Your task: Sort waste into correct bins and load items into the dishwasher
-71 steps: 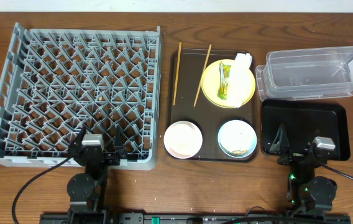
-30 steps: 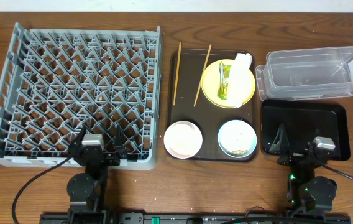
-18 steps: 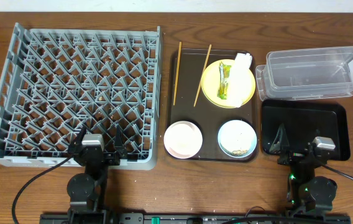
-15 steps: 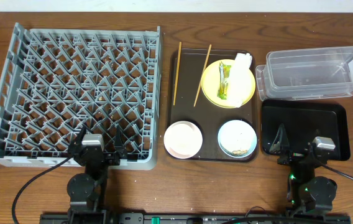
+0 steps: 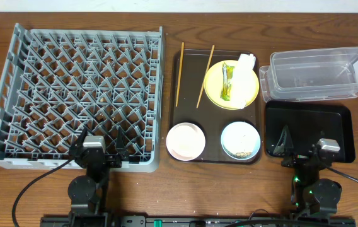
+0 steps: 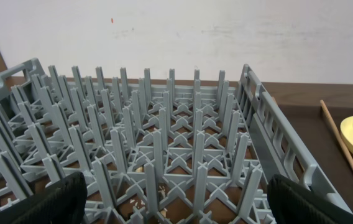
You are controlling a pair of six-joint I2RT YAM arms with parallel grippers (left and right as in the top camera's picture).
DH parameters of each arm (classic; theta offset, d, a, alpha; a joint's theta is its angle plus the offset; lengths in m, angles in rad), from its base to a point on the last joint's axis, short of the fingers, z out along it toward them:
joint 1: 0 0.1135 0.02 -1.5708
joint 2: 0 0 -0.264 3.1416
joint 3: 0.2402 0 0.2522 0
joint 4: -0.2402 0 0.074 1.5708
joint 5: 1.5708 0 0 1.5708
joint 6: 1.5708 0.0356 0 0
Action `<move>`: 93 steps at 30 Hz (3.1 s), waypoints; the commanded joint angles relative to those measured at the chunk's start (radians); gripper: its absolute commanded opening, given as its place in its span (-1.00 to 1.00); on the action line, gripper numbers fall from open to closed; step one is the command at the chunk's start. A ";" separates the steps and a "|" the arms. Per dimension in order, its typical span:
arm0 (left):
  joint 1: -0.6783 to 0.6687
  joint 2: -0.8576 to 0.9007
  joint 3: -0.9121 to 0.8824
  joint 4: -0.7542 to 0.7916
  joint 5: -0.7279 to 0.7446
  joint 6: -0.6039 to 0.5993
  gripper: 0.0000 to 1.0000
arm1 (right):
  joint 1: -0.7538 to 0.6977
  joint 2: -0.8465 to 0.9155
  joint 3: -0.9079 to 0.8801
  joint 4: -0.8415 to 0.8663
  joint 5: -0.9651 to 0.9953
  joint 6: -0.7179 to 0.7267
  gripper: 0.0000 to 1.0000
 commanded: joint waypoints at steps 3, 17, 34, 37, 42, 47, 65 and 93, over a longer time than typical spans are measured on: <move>0.004 -0.005 -0.015 -0.038 -0.006 0.006 0.88 | 0.005 -0.003 -0.001 -0.005 -0.003 -0.007 0.98; 0.004 -0.005 -0.015 -0.038 -0.005 0.006 0.88 | 0.005 -0.003 -0.001 -0.005 -0.003 -0.007 0.98; 0.004 -0.005 -0.015 -0.038 -0.005 0.006 0.88 | 0.005 -0.003 -0.001 0.018 -0.003 -0.007 0.98; 0.004 -0.004 -0.015 -0.038 -0.003 0.004 0.89 | 0.005 -0.003 -0.001 0.013 -0.003 -0.006 0.98; 0.004 -0.004 -0.015 -0.029 0.059 -0.047 0.88 | 0.005 -0.003 -0.001 0.017 -0.083 -0.006 0.99; 0.004 -0.004 -0.010 0.057 0.246 -0.082 0.88 | 0.005 -0.003 0.000 0.091 -0.293 0.007 0.99; 0.004 0.597 0.828 -0.360 0.409 -0.179 0.88 | 0.005 0.603 0.767 -0.288 -0.538 0.032 0.98; 0.004 0.976 1.205 -0.742 0.466 -0.179 0.88 | 0.314 1.632 1.409 -0.785 -0.245 -0.076 0.49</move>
